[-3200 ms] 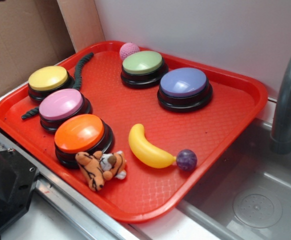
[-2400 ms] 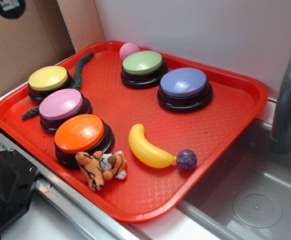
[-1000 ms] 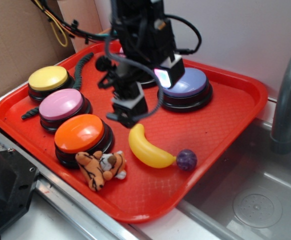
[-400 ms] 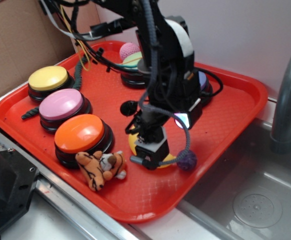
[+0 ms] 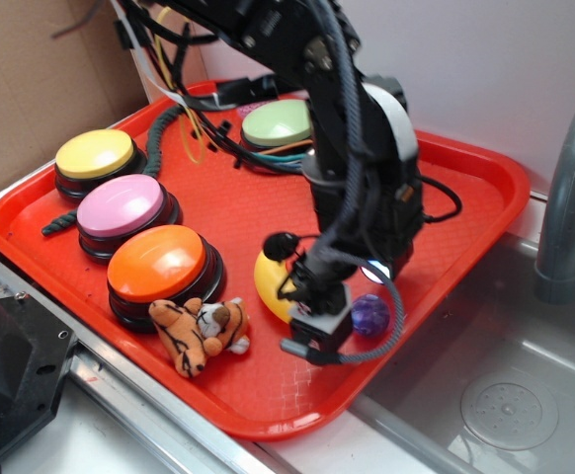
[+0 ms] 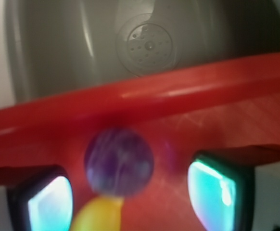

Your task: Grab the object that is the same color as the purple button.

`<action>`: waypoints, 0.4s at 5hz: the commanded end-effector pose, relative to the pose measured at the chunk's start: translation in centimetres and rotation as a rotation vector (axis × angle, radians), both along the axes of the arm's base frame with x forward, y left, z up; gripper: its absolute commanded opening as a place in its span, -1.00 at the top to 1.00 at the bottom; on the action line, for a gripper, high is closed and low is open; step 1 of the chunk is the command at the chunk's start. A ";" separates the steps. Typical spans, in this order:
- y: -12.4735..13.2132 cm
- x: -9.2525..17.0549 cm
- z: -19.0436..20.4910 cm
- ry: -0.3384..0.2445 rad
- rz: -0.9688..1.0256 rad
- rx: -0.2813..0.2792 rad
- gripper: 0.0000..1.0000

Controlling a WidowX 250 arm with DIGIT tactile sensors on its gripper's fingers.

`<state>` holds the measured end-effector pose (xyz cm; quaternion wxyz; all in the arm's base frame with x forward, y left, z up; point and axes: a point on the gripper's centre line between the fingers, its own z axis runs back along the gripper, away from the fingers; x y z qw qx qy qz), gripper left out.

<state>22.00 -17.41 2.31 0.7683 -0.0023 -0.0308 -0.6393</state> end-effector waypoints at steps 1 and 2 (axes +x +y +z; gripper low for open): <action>-1.7 -0.4 0.6 -0.043 -0.002 -0.050 0.63; -1.5 -0.4 0.7 -0.038 0.012 -0.089 1.00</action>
